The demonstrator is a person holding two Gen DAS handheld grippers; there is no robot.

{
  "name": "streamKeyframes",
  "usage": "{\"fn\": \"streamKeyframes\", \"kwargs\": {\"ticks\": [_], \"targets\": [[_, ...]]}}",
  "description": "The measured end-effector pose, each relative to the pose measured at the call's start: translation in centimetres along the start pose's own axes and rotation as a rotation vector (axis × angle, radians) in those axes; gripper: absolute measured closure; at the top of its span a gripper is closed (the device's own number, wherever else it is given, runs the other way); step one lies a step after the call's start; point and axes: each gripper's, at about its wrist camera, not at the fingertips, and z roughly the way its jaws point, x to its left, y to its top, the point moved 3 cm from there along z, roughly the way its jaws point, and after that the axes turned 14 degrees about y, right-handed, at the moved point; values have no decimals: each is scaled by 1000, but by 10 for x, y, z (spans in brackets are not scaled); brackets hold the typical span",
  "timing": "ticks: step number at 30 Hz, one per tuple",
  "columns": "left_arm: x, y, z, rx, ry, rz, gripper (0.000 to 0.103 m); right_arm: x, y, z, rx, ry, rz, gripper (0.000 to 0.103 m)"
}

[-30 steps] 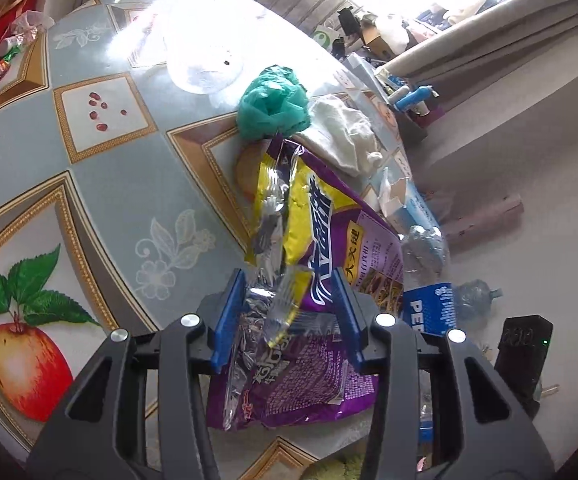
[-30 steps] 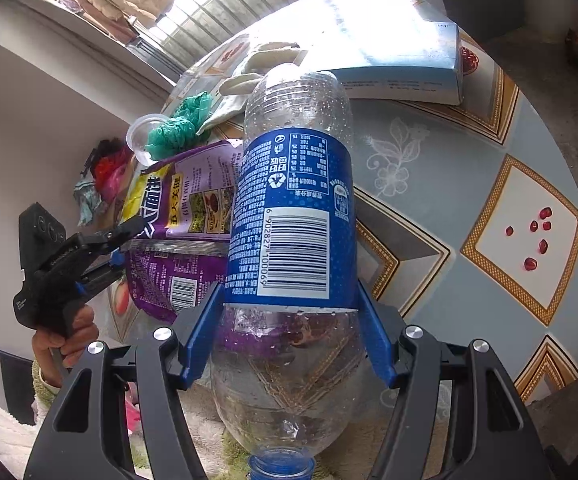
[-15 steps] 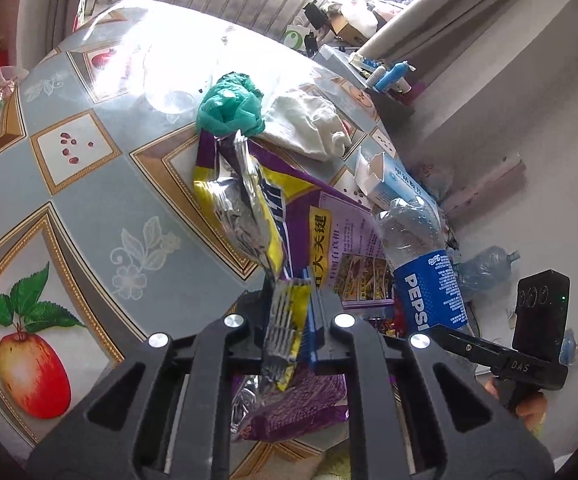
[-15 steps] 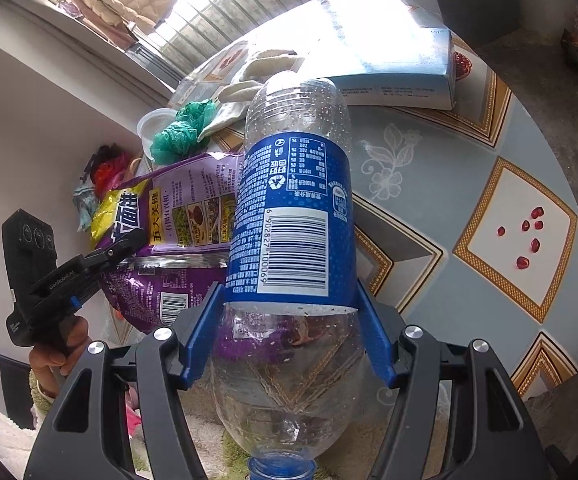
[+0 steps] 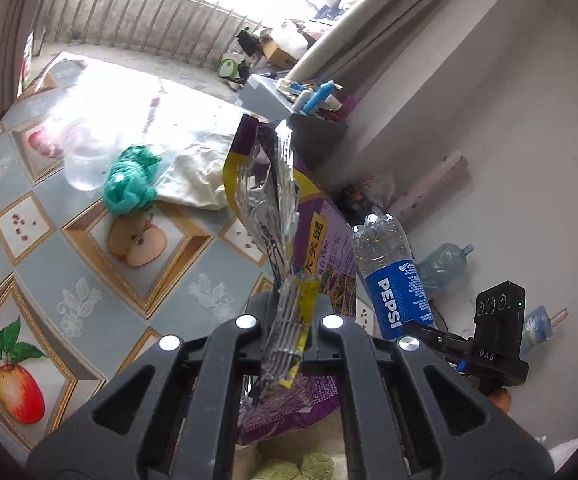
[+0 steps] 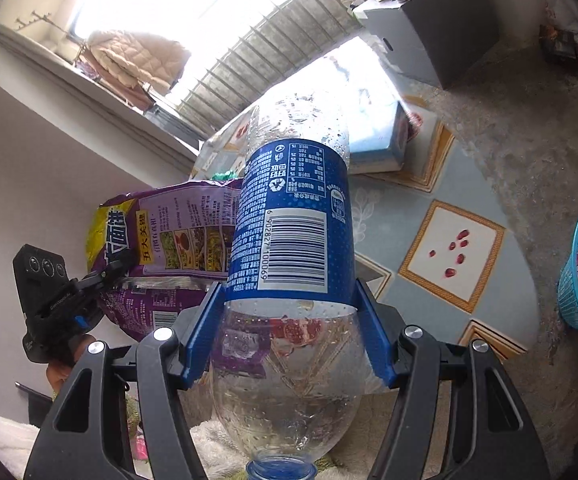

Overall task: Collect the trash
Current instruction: 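Grasp the purple snack packet with the left tool while the right tool holds the bottle, then carry packet and bottle over the wastebasket and open both tools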

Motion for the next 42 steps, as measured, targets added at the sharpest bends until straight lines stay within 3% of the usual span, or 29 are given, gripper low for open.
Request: {"fn": "streamKeyframes", "kwargs": {"ticks": [6,11,21,27,28,30,31,34,36,38,42], "targets": [[-92,9,29,24,-88,184,100,-35,0,-74,-174,-64,87,40],[-180,-3,80,101,-124,337,100,-92,-6,-138,-315,-122,238,40],[-345,-83,238,364,-111,614,100,-218,-23,-206,-449,-239,510,40],[-403,-131,337,491,-93,684,99,-282,-16,-217,-464,-288,596,40],[-408,-137,350,494,-84,691,94,-293,-14,-216,-462,-301,612,40],[-417,-147,386,512,-47,704,62,-322,-10,-212,-453,-329,652,39],[-422,-155,401,519,-3,708,36,-337,-8,-208,-441,-338,658,39],[-421,-165,437,529,98,720,32,-397,-13,-178,-358,-362,734,30],[-420,-165,447,552,154,727,32,-431,-26,-166,-299,-444,817,30],[-421,-157,441,537,135,706,32,-444,-36,-169,-329,-502,849,30],[-427,-132,414,460,96,730,32,-440,-48,-178,-382,-488,864,30]]}}
